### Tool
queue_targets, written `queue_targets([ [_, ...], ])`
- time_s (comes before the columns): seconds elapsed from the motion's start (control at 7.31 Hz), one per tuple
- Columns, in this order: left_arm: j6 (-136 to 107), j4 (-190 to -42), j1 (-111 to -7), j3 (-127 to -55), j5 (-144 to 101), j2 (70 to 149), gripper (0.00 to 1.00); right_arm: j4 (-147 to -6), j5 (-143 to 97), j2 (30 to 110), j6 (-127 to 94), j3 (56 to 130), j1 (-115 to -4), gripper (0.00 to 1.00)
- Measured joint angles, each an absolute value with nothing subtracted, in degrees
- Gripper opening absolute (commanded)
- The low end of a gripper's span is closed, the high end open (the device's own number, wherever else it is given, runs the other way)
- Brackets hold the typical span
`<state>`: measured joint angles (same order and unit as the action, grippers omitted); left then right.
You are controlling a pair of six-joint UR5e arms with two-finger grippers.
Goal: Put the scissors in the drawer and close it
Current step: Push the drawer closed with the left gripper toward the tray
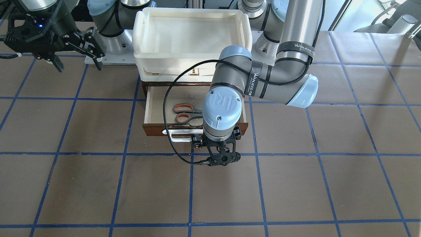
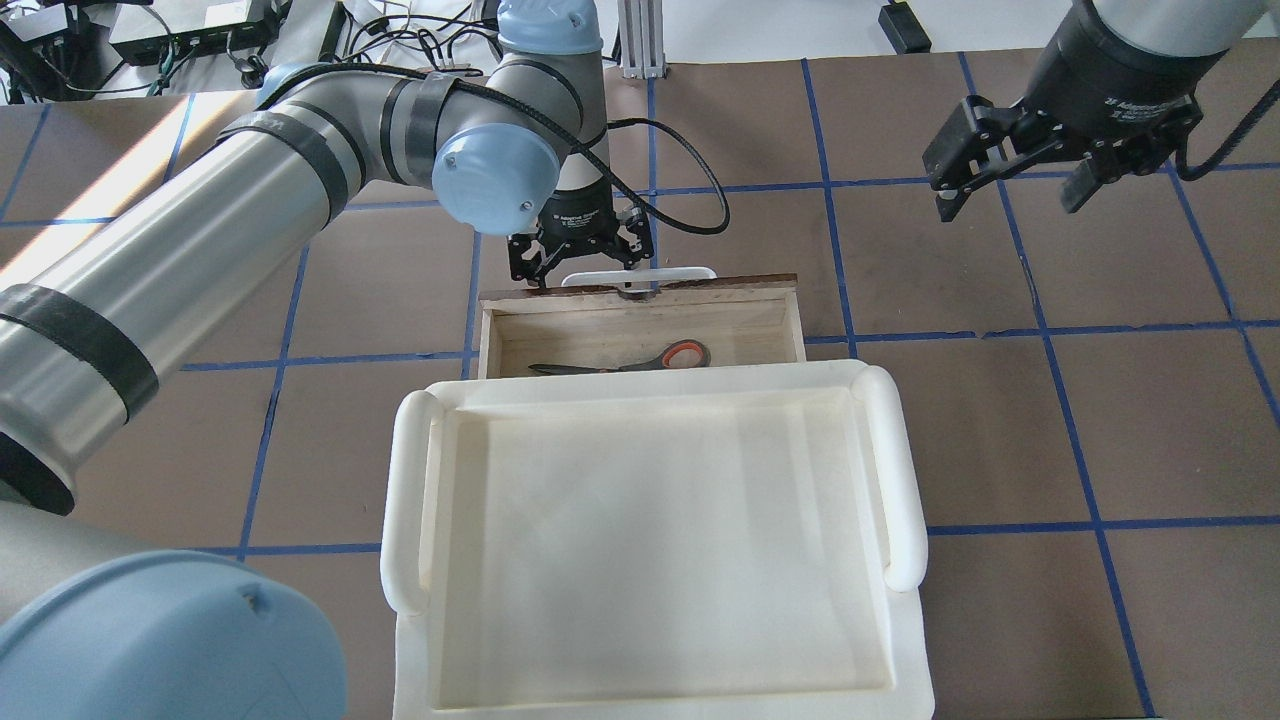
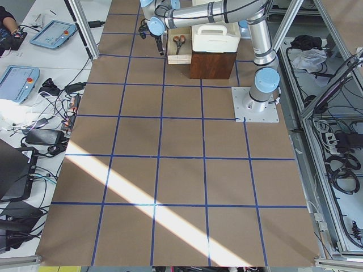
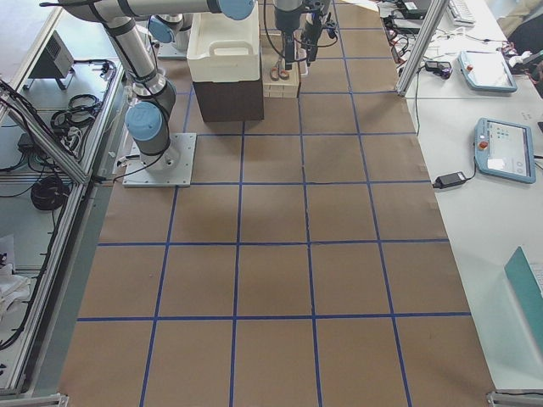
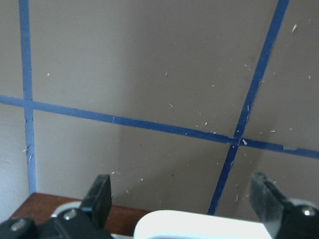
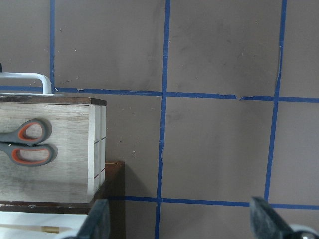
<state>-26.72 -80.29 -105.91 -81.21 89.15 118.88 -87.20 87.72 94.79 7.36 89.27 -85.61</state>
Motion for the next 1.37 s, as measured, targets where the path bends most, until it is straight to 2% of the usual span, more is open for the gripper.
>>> queue_targets([
  [1.37, -26.7, -90.8, -106.3, -81.3, 89.0, 116.9, 1.0, -87.1, 87.6, 94.8, 7.2, 89.3, -85.6, 1.0],
])
